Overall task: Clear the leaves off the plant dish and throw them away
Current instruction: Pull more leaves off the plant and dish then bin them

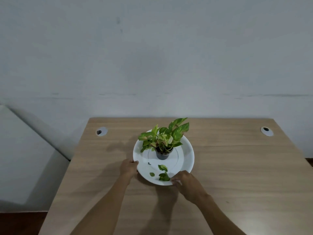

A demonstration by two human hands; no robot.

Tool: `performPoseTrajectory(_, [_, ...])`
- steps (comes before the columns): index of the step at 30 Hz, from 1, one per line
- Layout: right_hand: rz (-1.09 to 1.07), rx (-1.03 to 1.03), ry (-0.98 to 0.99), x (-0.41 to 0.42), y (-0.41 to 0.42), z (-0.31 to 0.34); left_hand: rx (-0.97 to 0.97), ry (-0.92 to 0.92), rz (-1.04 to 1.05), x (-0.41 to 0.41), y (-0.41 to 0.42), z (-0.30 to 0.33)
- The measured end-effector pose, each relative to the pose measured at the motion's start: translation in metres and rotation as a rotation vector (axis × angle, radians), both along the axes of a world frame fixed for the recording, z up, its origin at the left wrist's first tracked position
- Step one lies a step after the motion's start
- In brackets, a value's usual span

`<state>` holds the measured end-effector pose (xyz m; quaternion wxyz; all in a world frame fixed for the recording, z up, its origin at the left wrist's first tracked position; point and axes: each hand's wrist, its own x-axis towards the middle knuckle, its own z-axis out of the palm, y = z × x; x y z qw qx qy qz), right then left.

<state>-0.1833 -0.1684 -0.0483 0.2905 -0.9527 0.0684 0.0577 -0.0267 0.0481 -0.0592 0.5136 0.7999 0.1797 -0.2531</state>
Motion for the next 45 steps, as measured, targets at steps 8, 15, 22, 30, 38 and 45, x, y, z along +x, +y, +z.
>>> performPoseTrajectory(8, [-0.072, -0.163, 0.058, 0.016, -0.026, 0.018, -0.187, 0.203, 0.106, -0.005, -0.011, 0.008])
performPoseTrajectory(15, [-0.052, -0.148, 0.223, 0.04, -0.004, 0.003, -0.303, 0.431, 0.016, -0.039, -0.02, 0.009])
performPoseTrajectory(22, [-0.103, -0.194, 0.345, 0.028, 0.025, -0.016, -0.409, 0.573, 0.033, -0.068, -0.029, 0.003])
performPoseTrajectory(30, [-0.156, -0.126, 0.221, 0.019, 0.018, -0.005, -0.286, 0.288, 0.021, -0.031, -0.026, 0.013])
performPoseTrajectory(38, [-0.177, -0.405, 0.482, 0.026, 0.003, -0.008, -0.067, 0.11, 0.032, -0.015, -0.025, 0.001])
performPoseTrajectory(45, [-0.143, -0.18, 0.494, 0.013, 0.047, -0.007, -0.198, 0.212, 0.137, -0.05, -0.036, 0.005])
